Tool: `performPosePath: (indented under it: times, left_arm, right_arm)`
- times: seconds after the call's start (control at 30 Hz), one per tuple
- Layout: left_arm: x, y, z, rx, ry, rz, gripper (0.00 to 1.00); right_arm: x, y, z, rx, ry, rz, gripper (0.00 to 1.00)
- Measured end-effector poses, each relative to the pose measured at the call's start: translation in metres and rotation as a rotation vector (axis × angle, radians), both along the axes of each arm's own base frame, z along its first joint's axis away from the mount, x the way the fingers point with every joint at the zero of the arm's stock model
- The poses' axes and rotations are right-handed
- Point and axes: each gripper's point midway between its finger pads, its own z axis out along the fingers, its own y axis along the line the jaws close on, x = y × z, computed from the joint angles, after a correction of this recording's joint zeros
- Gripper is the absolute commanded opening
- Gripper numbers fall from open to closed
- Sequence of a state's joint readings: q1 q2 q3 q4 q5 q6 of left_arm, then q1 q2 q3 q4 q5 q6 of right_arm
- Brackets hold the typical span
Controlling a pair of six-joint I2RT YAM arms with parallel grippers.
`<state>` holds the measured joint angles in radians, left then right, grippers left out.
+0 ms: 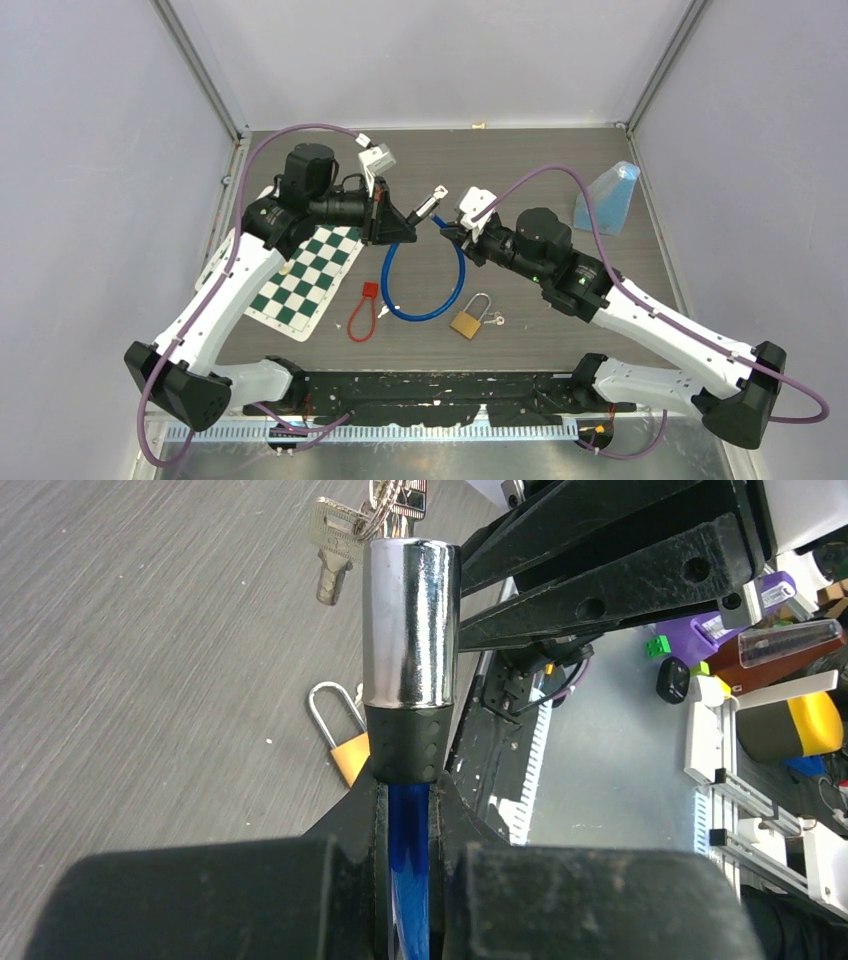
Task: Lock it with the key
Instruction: Lock the lock.
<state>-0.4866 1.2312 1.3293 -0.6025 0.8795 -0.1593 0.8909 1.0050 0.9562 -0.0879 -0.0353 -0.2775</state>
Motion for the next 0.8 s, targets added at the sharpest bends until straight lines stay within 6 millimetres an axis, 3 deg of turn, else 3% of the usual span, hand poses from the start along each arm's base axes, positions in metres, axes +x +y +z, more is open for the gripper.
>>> performPosePath:
  times: [0.5,0.8]
  left_arm:
    - [0.005,0.003,-0.037,0.152,-0.017,0.033,0.00]
    - [0.002,0.003,-0.036,0.153,-0.009,0.033,0.00]
  right_arm:
    - [-0.001,0.001,-0.023,-0.019,0.055,0.001,0.05]
    - [-0.001,0.012,-0.041,-0.063,0.092,0.026,0.05]
